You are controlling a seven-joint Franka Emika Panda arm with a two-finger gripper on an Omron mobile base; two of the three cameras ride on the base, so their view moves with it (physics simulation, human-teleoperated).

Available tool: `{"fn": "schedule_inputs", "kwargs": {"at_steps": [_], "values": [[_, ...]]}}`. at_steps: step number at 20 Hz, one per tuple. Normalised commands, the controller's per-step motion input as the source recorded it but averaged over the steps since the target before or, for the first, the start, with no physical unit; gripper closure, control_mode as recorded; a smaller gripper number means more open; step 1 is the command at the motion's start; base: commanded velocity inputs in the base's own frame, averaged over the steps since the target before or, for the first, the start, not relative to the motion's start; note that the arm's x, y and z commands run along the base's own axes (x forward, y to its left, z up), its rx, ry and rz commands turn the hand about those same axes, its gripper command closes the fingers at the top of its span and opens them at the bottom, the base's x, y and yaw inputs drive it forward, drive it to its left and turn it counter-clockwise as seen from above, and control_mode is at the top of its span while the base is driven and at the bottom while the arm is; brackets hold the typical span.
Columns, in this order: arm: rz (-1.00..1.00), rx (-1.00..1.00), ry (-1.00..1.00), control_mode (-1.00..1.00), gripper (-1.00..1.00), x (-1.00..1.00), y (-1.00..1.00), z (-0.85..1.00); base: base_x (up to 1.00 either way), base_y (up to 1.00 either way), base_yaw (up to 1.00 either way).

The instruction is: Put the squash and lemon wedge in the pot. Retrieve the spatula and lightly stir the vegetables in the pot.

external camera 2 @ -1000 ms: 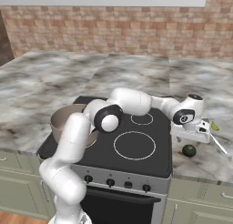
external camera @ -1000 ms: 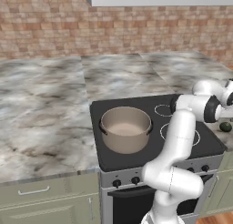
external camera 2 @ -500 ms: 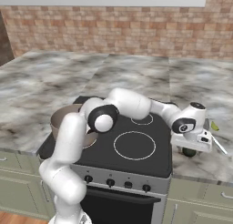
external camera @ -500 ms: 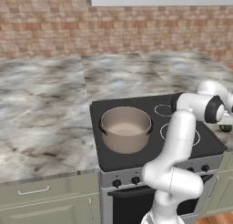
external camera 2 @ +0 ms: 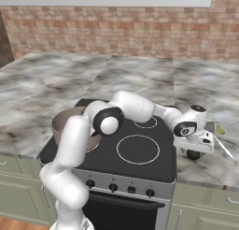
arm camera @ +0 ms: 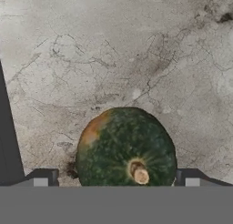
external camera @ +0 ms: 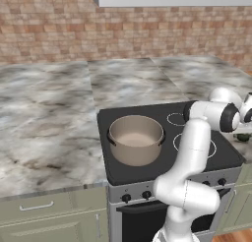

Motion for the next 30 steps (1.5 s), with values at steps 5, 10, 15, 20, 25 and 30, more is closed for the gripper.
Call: {"fn": "schedule_inputs", "kwargs": {"at_steps": [5,10,15,20,25,30], "values": [[0.0,0.0,0.0,-1.0,-1.0,-0.09,-0.04,-0.37,0.0,0.0,0.0],[0.0,0.0,0.0,-1.0,-1.0,-0.12,0.0,-0.46,0.0,0.0,0.0],[0.0,0.0,0.0,-1.0,-1.0,0.0,0.0,-0.06,0.0,0.0,0.0],[0.0,0.0,0.0,-1.0,1.0,0.0,0.0,0.0,0.0,0.0,0.0],[0.0,0.0,-0.12,-1.0,1.0,-0.28,0.01,0.17,0.0,0.0,0.0],[0.02,0.0,-0.3,-1.0,1.0,-0.68,0.53,0.92,0.0,0.0,0.0]]}}
